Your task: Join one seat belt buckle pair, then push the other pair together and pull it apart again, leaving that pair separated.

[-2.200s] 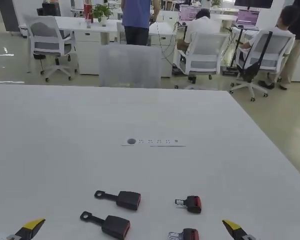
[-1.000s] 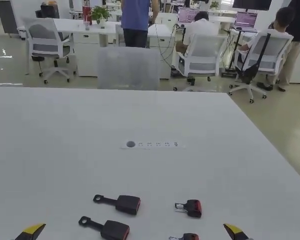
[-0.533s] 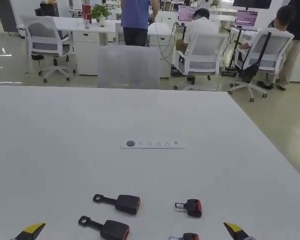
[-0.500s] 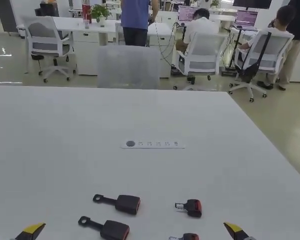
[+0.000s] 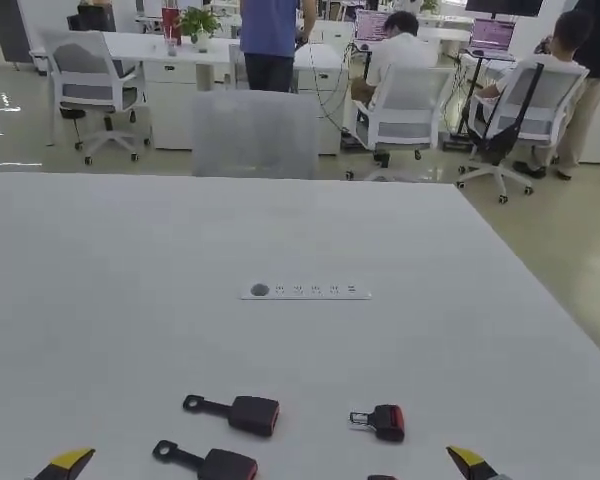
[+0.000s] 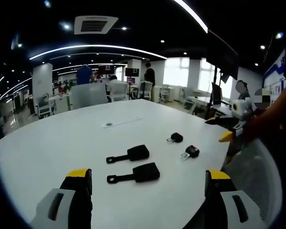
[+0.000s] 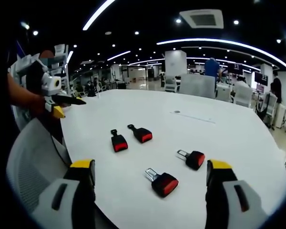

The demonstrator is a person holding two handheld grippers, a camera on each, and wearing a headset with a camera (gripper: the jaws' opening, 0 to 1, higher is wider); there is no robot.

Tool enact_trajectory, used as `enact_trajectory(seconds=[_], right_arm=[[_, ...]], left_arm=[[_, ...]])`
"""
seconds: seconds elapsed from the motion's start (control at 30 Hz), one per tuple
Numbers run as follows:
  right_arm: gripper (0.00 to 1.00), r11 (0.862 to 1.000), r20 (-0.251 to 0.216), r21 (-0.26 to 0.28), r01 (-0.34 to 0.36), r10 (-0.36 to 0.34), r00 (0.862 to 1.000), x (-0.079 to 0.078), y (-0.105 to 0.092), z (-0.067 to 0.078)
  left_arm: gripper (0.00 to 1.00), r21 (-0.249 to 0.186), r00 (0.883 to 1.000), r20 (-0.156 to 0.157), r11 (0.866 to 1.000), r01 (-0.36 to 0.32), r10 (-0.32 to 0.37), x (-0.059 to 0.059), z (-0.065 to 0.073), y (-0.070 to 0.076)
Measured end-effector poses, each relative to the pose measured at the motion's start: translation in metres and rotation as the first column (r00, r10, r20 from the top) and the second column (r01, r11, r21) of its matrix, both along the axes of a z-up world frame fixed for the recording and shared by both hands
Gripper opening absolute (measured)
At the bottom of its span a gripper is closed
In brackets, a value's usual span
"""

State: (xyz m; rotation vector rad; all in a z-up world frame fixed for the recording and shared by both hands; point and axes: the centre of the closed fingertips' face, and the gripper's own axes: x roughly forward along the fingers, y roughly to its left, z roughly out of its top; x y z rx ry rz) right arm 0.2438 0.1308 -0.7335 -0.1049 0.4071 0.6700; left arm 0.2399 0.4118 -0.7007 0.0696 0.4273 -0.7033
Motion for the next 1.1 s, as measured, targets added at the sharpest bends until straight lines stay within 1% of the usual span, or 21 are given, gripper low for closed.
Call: enact_trajectory(seconds=[0.17, 0.4, 0.5, 0.57, 0.87, 0.93, 1.1], right_arm=[[0.99, 1.000, -0.006, -0.005, -0.004, 0.004, 1.000, 0.008, 0.000, -0.003], [0.98, 1.000, -0.016, -0.013, -0.018, 0.018, 1.000, 0.017, 0.001, -0.008], [0.98, 1.000, -0.023, -0.018, -0.023, 0.023, 0.999, 0.023, 0.001, -0.011], [0.98, 1.000, -0.028, -0.018, -0.023, 0.023, 0.999, 0.027, 0.000, -0.013], [0.98, 0.999, -0.050, -0.028, -0.043, 0.041, 0.998, 0.043, 0.001, -0.023], [0.98, 0.999, -0.052, -0.022, -0.048, 0.046, 0.998, 0.046, 0.001, -0.024], [0.97, 0.997, -0.066, -0.032, -0.068, 0.065, 0.996, 0.051, 0.002, -0.029]], left_arm=[[1.00, 0.005, 1.000, 0.000, 1.000, 0.011, -0.011, 0.009, -0.003, -0.002], [1.00, 0.003, 1.000, -0.014, 1.000, 0.019, -0.019, 0.020, -0.010, -0.006], [1.00, 0.001, 1.000, -0.008, 1.000, 0.024, -0.024, 0.024, -0.010, -0.007], [1.00, 0.000, 1.000, -0.017, 1.000, 0.025, -0.025, 0.028, -0.014, -0.008], [1.00, 0.012, 0.998, -0.035, 0.999, 0.052, -0.051, 0.045, -0.026, -0.015], [1.00, 0.008, 0.998, -0.042, 0.998, 0.056, -0.056, 0.048, -0.028, -0.016], [1.00, 0.016, 0.996, -0.054, 0.997, 0.075, -0.075, 0.056, -0.035, -0.020]])
